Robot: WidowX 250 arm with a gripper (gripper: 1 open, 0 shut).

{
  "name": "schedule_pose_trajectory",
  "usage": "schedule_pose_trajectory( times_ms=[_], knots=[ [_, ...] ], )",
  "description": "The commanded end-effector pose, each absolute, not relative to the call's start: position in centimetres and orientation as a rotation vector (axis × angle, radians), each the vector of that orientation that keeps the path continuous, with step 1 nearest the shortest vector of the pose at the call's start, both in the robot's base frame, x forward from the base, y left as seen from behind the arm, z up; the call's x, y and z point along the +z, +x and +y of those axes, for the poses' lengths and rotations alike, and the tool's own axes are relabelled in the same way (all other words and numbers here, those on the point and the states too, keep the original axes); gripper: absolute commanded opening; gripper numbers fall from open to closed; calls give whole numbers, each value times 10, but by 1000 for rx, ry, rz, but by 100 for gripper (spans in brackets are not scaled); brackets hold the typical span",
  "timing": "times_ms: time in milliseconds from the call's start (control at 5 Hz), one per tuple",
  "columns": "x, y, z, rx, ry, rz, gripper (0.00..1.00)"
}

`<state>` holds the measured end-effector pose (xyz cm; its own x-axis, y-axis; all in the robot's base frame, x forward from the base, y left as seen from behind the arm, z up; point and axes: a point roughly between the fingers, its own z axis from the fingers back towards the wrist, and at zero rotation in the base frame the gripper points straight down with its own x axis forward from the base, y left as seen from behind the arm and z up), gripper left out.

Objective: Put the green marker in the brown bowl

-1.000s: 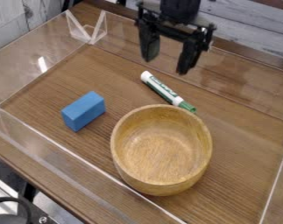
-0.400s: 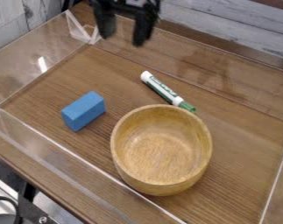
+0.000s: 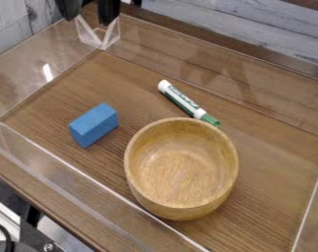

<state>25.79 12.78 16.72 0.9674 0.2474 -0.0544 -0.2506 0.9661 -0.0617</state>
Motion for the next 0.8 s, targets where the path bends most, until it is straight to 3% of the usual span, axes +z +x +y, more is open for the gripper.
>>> schedule_pose_trajectory(
  times_ms=[0,600],
  knots=[
    [185,256,128,250,-48,-16,100],
    [164,263,127,249,-76,25,100]
  ],
)
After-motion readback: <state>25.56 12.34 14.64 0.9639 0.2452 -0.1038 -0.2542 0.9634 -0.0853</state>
